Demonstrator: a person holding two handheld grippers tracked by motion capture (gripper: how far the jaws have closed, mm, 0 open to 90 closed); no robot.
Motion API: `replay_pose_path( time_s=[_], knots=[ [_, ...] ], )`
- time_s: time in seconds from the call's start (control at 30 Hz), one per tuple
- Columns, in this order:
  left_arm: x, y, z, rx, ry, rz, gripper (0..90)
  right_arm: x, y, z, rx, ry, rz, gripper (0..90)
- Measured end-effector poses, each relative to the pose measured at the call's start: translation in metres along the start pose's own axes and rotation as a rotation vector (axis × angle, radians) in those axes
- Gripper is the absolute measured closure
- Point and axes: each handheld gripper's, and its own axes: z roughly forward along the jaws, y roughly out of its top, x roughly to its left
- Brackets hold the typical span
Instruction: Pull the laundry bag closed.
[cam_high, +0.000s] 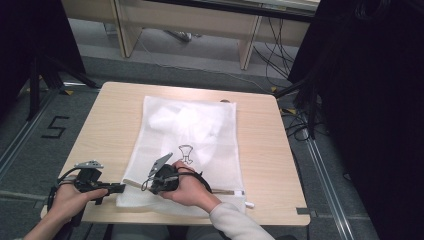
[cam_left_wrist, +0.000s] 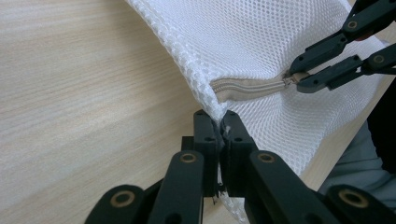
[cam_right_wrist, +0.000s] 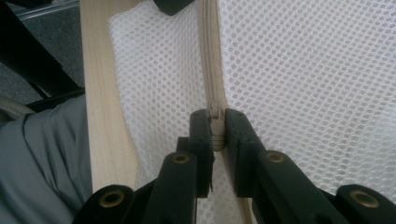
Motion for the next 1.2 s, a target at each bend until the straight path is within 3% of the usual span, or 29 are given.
replay_pose_path(
  time_s=[0.5, 0.6, 0.63, 0.73, 0.87, 1.13, 1.17, 1.2],
  knots=[
    [0.001, 0.000, 0.001, 0.004, 0.005, -0.009, 86.1, -0.003, -0.001, -0.005, 0.012, 0.006, -0.011, 82.6],
    [0.001, 0.000, 0.001, 0.003, 0.007, -0.009, 86.1, -0.002, -0.001, -0.006, 0.023, 0.007, 0.012, 82.6],
    [0.001, 0.000, 0.001, 0.008, 0.007, -0.007, 86.1, -0.003, -0.001, -0.006, 0.037, 0.006, -0.010, 82.6],
    [0.001, 0.000, 0.001, 0.003, 0.006, -0.010, 86.1, -0.004, -0.002, -0.008, 0.041, 0.008, 0.015, 82.6],
    [0.001, 0.000, 0.001, 0.006, 0.005, -0.007, 86.1, -0.004, -0.001, -0.008, 0.042, 0.012, 0.001, 82.6],
    [0.002, -0.001, 0.001, 0.003, 0.007, -0.011, 86.1, -0.004, -0.003, -0.012, 0.046, 0.005, 0.024, 82.6],
    [0.002, -0.001, 0.001, 0.003, 0.007, -0.011, 86.1, -0.005, -0.003, -0.013, 0.049, -0.005, 0.006, 82.6],
    [0.002, -0.001, 0.001, 0.004, 0.008, -0.011, 86.1, -0.002, -0.003, -0.015, 0.071, -0.003, 0.051, 82.6]
  ],
)
